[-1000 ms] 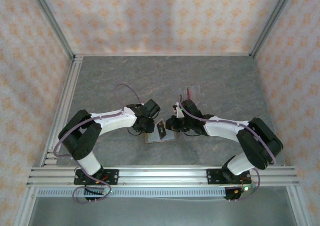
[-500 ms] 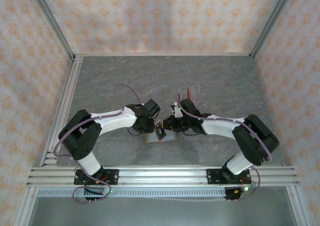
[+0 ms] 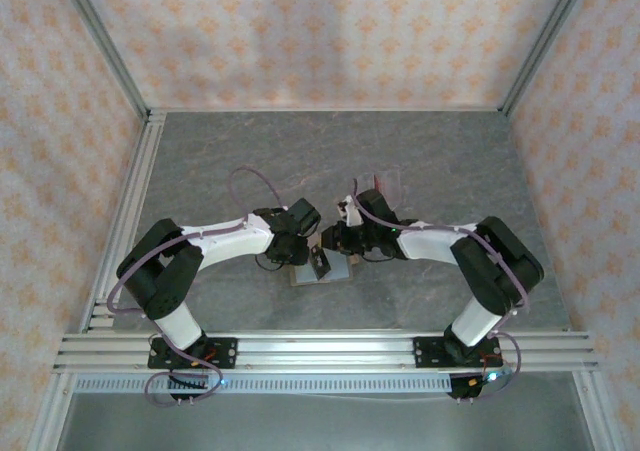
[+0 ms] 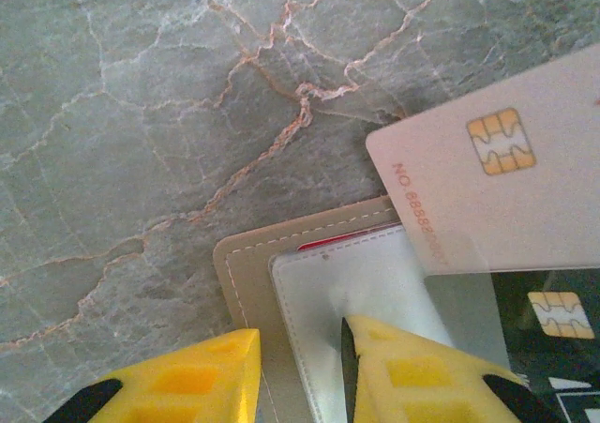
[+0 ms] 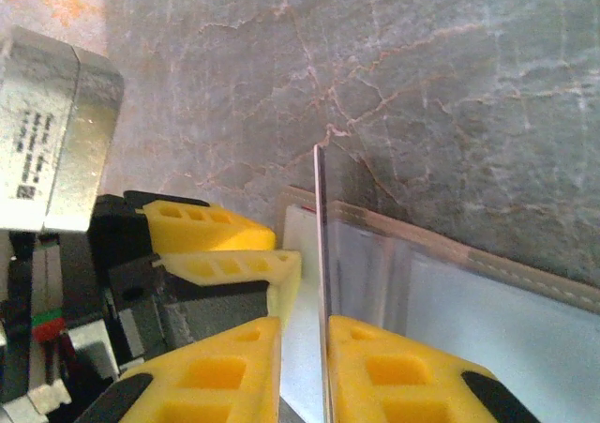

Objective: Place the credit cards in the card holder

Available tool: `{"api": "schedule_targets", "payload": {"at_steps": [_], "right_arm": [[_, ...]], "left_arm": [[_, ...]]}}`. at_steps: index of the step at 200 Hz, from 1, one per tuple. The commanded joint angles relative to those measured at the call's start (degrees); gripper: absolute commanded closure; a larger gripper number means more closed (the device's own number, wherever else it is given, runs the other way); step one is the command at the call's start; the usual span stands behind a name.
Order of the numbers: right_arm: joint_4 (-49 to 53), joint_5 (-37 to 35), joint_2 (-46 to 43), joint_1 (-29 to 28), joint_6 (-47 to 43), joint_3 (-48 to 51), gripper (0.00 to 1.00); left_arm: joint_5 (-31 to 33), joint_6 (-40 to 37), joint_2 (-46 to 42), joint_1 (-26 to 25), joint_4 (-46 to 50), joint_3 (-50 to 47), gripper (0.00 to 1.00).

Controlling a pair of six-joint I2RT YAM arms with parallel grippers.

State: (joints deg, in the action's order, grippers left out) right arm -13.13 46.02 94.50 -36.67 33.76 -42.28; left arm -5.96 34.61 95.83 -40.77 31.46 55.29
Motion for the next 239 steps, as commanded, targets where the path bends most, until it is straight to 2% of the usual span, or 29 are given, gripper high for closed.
{"api": "schedule_targets", "payload": {"at_steps": [1, 175, 239], "right_arm": [[-2.76, 1.59, 1.38, 0.35, 0.55, -1.73, 0.8], [-2.46, 2.16, 5.63, 0.63, 0.56, -5.69, 0.82], [-1.64, 1.63, 6.37, 0.78, 0.45, -6.49, 0.89]], "left_arm": [[2.48, 0.28, 0.1, 0.0, 2.11, -0.79, 0.71], [2.7, 0.15, 0.07, 0.0, 2.05, -0.87, 0.71], [2.72, 0.11, 0.14, -0.01, 1.87, -1.06, 0.71]]}}
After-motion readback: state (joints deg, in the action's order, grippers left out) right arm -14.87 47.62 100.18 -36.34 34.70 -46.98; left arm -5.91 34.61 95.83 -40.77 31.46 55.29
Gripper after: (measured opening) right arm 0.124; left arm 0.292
